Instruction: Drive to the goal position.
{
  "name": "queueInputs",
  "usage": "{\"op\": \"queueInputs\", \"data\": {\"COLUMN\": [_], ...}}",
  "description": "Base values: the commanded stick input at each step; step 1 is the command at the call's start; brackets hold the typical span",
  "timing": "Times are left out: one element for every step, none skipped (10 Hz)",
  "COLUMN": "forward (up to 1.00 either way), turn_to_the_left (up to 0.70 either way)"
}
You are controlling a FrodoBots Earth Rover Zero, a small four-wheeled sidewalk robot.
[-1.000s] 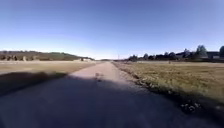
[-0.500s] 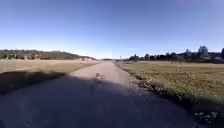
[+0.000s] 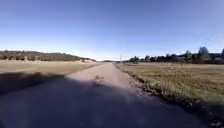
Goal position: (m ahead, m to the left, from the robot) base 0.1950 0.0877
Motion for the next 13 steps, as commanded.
{"op": "queueInputs", "data": {"forward": [0.50,0.50,0.50,0.50,0.50,0.50,0.50,0.50,0.50,0.50,0.50,0.50,0.50], "turn_to_the_left": [0.00,0.00,0.00,0.00,0.00,0.00,0.00,0.00,0.00,0.00,0.00,0.00,0.00]}}
